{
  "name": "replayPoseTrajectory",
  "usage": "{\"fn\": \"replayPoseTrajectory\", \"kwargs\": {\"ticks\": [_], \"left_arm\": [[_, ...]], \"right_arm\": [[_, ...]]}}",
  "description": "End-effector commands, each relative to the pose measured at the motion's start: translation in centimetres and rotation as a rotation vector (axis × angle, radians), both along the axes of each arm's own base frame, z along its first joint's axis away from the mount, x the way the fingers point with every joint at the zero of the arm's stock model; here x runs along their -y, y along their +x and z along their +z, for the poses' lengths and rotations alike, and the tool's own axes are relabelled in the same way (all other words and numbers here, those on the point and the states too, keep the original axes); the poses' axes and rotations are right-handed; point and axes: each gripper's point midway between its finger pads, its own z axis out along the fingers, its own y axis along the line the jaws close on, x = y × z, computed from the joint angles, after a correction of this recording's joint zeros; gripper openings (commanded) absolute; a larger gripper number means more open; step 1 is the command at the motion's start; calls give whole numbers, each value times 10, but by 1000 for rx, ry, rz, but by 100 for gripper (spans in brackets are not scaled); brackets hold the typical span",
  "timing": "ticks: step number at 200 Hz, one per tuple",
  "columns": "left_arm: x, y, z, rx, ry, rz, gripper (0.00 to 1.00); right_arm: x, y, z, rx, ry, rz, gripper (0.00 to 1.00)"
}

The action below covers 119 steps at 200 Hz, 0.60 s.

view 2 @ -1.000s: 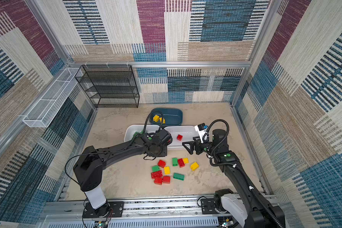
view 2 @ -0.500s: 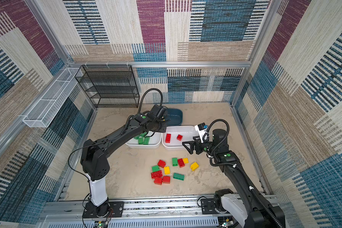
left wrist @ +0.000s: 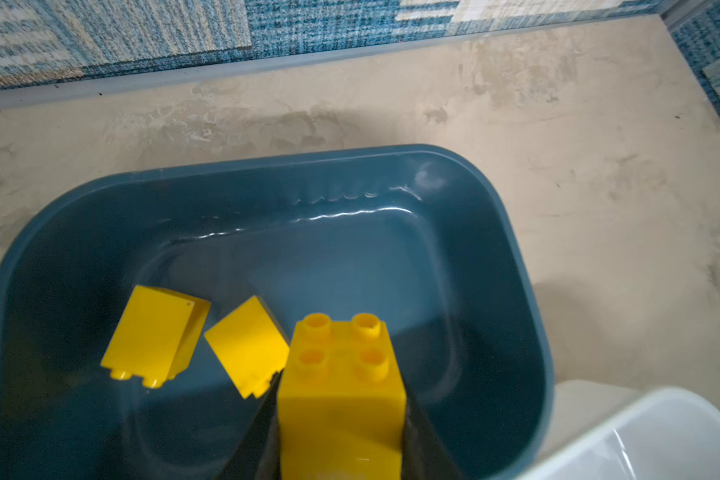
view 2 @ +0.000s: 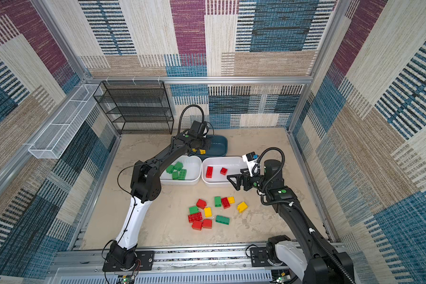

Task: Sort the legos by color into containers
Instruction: 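Carry the yellow brick into the teal bin and release it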

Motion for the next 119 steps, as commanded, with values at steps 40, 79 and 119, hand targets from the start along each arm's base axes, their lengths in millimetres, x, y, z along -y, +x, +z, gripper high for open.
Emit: {"fn": "replayPoseTrajectory", "kwargs": {"ticks": [40, 79, 119], "left_arm": [[-2, 26, -6, 41, -5, -1, 55], [0, 16, 23, 63, -9, -50, 71], [-18, -34, 56, -23, -6, -76, 71]], "right_arm": [[-2, 8, 9, 35, 5, 6, 99], [-4, 6, 14, 35, 19, 18, 99], [-7, 0, 18, 34, 40, 43, 99]]}}
